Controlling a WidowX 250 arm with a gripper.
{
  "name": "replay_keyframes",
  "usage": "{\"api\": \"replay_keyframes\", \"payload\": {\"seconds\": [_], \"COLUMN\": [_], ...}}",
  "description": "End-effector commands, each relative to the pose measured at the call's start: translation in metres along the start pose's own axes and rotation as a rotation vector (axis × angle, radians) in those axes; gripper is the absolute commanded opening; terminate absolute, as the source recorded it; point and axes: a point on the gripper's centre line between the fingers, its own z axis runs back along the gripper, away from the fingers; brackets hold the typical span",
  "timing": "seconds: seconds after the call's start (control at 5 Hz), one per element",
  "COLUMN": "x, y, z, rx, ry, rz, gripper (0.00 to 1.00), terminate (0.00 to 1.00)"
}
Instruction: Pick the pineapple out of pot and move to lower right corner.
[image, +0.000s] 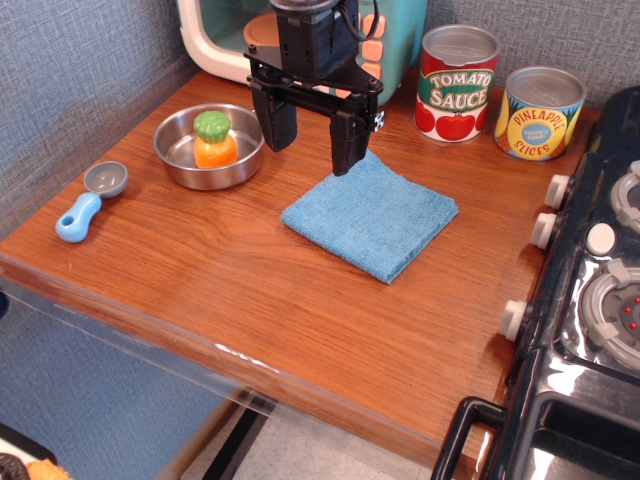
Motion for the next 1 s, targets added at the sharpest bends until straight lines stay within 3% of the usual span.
{"api": "replay_keyframes", "payload": {"seconds": [0.0,0.4,0.8], "x": [0.0,0.012,0.006], "y": [0.0,0.06,0.124], "z": [0.0,0.0,0.022], "rx": [0.0,0.033,0.089], "ry": [0.0,-0.012,-0.076], "rz": [0.0,0.153,0.227], "gripper": [1.0,1.0,1.0], "terminate": [0.0,0.0,0.0]}}
